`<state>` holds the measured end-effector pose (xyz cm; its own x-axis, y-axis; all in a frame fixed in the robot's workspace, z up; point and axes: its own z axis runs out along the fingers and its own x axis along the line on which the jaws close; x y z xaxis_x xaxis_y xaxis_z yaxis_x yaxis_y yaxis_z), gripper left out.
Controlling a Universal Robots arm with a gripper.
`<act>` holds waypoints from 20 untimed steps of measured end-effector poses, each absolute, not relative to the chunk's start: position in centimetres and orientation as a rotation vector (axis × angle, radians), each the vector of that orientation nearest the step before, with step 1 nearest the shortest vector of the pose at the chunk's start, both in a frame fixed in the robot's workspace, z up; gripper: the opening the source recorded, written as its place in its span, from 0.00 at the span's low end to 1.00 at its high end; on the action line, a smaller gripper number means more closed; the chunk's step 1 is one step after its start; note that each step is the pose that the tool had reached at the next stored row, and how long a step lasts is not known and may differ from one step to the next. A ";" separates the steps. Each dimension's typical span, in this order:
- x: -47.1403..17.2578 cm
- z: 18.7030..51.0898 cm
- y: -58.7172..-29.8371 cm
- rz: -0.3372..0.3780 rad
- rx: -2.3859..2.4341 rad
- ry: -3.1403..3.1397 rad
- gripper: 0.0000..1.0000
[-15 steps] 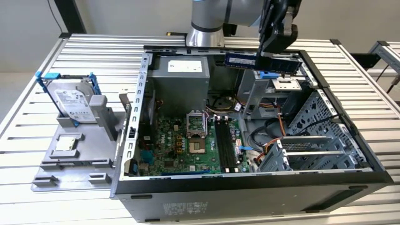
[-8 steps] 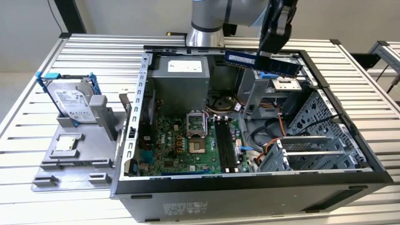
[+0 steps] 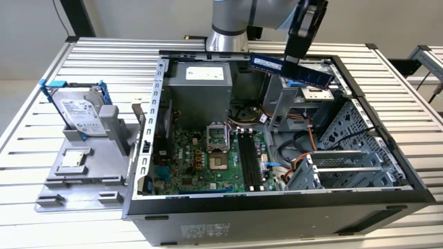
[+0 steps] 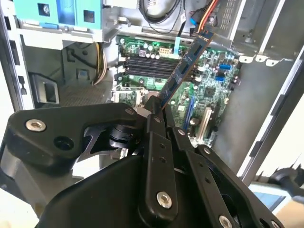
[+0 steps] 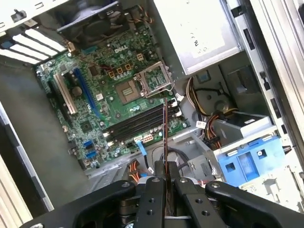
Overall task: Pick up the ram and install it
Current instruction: 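Insert the ram into the slot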
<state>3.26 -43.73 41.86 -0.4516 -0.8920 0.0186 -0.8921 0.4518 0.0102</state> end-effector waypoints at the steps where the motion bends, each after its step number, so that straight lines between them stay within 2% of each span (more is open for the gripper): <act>1: 3.3 41.9 -43.7 0.001 1.610 -2.673 0.00; 20: 3.3 41.9 -43.7 -0.004 1.167 -2.894 0.00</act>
